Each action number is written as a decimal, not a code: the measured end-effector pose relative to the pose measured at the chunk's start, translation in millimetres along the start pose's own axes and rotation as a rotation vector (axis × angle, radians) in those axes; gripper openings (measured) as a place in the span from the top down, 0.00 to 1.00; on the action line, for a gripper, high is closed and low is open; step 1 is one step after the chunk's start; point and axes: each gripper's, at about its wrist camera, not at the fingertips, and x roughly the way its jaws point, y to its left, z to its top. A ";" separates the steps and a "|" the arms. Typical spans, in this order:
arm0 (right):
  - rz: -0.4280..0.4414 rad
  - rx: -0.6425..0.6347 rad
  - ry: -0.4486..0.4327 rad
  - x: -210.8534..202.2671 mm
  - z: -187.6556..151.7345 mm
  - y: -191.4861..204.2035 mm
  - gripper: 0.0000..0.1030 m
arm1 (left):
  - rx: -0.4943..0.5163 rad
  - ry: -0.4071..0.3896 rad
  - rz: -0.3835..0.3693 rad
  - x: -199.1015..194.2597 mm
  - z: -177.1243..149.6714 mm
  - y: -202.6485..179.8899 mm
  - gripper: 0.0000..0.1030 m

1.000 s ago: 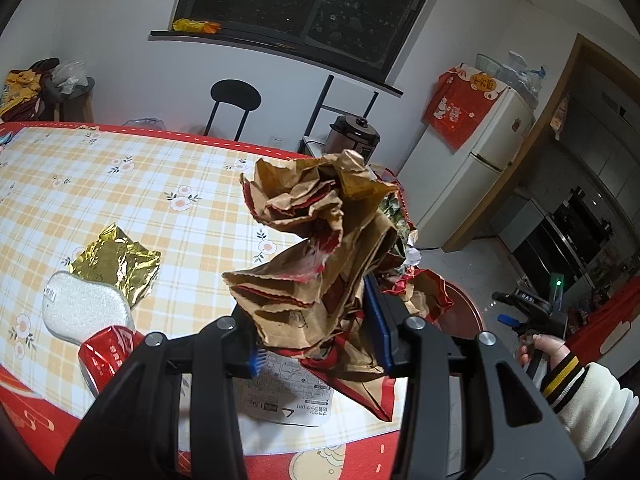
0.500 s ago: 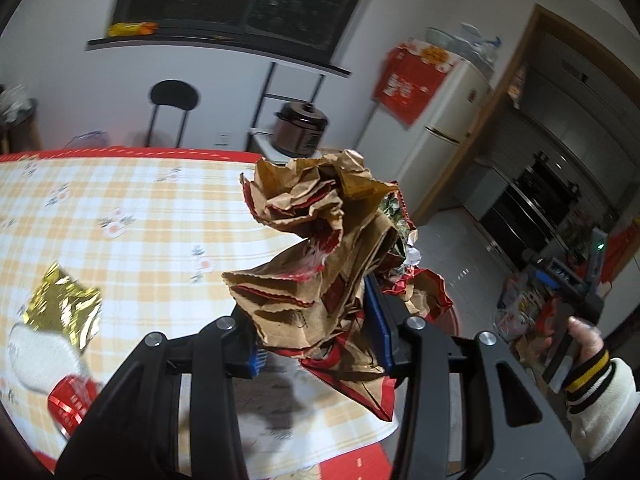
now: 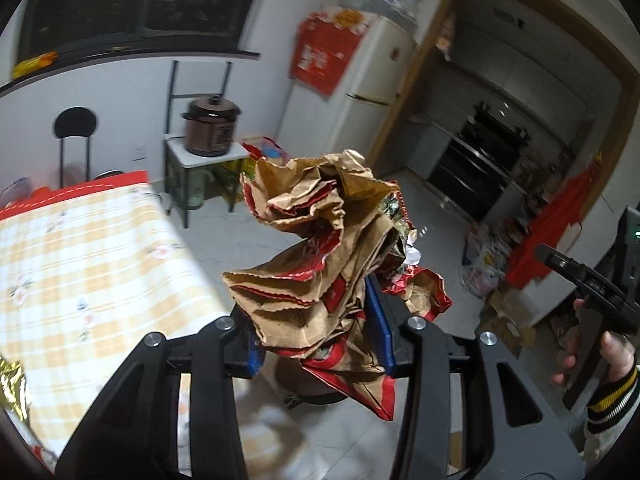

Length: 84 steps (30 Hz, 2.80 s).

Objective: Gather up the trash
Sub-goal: 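Move the left gripper over the brown bin and release the brown paper, then bring both open grippers back over the table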

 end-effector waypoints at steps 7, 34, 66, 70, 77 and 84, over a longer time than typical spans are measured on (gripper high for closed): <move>-0.048 0.000 0.011 -8.2 -6.3 -28.3 0.05 | 0.056 0.037 -0.053 62.9 14.7 -52.5 0.57; 0.072 -0.043 -0.005 -10.7 -13.4 49.2 0.05 | -0.021 -0.172 0.313 -85.7 -2.6 65.9 0.06; 0.392 -0.169 0.282 -4.4 -154.5 367.8 0.05 | -0.393 -0.033 0.434 -287.3 -217.4 321.8 0.06; 0.369 -0.143 0.327 1.4 -182.8 384.5 0.05 | -0.382 0.056 0.337 -263.7 -234.4 320.8 0.07; 0.334 -0.174 0.385 0.1 -208.0 394.5 0.05 | -0.428 0.167 0.252 -229.5 -252.3 320.3 0.16; 0.274 -0.215 0.401 0.9 -218.4 399.0 0.05 | -0.447 0.195 0.214 -218.0 -252.6 324.9 0.17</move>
